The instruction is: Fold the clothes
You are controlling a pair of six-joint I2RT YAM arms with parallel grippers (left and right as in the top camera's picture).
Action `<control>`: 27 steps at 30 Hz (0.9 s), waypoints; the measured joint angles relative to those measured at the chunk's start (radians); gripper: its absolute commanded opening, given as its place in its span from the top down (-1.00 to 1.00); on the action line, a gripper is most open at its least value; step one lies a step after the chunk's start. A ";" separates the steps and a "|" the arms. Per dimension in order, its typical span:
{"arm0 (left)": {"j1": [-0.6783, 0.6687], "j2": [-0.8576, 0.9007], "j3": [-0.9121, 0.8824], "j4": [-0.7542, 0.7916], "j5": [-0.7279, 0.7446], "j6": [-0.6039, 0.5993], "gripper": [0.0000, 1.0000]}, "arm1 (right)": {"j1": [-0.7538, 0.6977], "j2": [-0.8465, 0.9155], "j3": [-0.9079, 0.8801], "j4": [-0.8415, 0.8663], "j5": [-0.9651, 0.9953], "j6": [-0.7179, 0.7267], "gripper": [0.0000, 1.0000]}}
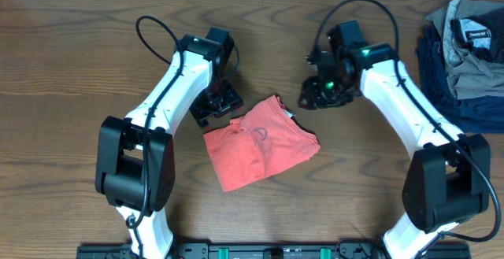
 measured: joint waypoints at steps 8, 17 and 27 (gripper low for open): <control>0.000 0.000 -0.111 0.039 -0.015 0.000 -0.39 | 0.090 0.024 -0.082 0.139 -0.069 -0.016 0.08; 0.000 0.000 -0.253 0.155 -0.014 0.001 -0.40 | 0.151 0.126 -0.091 0.191 0.006 0.017 0.98; 0.001 -0.022 -0.308 0.200 0.009 0.002 -0.39 | 0.132 0.127 -0.091 0.051 0.115 0.119 0.98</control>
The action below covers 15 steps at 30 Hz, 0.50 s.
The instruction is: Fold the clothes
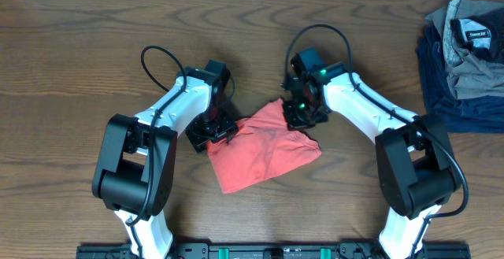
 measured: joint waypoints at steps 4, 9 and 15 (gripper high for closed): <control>0.000 -0.001 -0.002 0.000 0.003 0.000 -0.37 | -0.026 0.000 0.000 -0.075 0.095 0.076 0.92; -0.001 -0.001 -0.003 0.000 0.010 -0.008 -0.29 | -0.031 0.000 0.000 -0.076 0.123 0.111 0.70; -0.003 -0.024 -0.018 0.000 0.007 -0.076 -0.29 | -0.046 -0.009 0.055 -0.155 0.138 0.107 0.64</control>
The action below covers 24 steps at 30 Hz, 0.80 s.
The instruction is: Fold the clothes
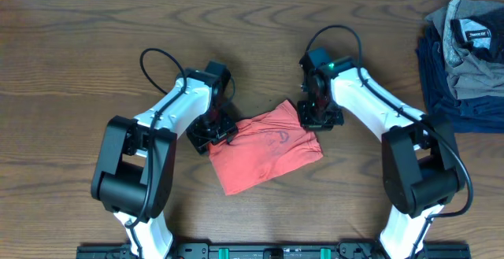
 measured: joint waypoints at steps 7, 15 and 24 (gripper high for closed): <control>-0.001 -0.152 -0.027 0.053 -0.057 -0.064 -0.58 | -0.058 -0.143 0.111 -0.074 0.003 -0.040 0.38; -0.001 -0.253 -0.025 0.282 -0.124 0.166 -0.64 | -0.028 -0.193 0.060 -0.101 -0.125 -0.056 0.42; 0.000 -0.176 -0.025 0.295 -0.033 0.447 -0.63 | 0.115 -0.189 -0.206 0.080 -0.245 -0.037 0.45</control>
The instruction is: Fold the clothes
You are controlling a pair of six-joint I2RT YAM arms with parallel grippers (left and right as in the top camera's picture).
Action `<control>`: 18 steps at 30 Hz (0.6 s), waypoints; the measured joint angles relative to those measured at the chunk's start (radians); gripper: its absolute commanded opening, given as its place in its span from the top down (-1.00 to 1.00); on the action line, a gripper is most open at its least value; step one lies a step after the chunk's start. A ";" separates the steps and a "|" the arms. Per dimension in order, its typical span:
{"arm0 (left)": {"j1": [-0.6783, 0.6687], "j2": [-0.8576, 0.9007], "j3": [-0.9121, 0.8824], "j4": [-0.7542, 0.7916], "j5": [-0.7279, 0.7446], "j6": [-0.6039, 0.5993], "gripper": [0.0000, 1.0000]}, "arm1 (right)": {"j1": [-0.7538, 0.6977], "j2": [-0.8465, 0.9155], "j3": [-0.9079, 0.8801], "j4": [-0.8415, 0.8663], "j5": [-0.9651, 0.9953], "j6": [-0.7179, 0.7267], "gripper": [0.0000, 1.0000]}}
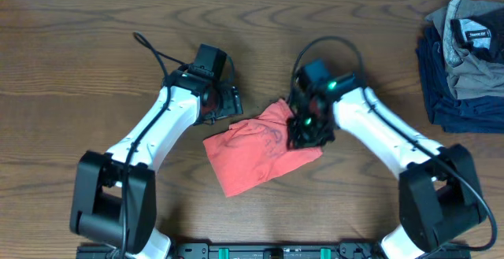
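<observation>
A coral-red garment (250,153) lies crumpled in the middle of the wooden table (79,70), with a dark print showing near its centre. My left gripper (229,104) hovers at the garment's upper left edge, just off the cloth, and its jaws are too dark to read. My right gripper (304,127) is down over the garment's upper right part, covering that corner. Whether it pinches the cloth is hidden under the wrist.
A pile of dark blue and grey-green clothes (463,50) is stacked at the table's far right edge. Both arm bases stand at the near edge, and cables loop behind each wrist.
My left gripper has moved up and away from the garment's left corner. My right gripper has moved down and left onto the cloth's right part. The garment's top edge now peaks further left.
Both grippers first hung above the garment's far corners. Then they stood low at its left and right upper corners, and the cloth lay flatter and wider. Now the left is off the cloth and the right sits over its right part.
</observation>
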 measured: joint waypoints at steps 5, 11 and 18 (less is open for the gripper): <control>0.000 0.059 0.000 0.002 0.077 0.123 -0.63 | 0.042 0.000 -0.134 0.136 -0.016 0.061 0.46; 0.000 0.131 0.000 -0.067 0.137 0.168 -0.43 | 0.040 -0.004 -0.209 0.274 0.024 0.121 0.29; 0.000 0.142 0.000 -0.183 0.162 0.126 -0.40 | -0.041 -0.005 -0.217 0.626 0.215 0.079 0.16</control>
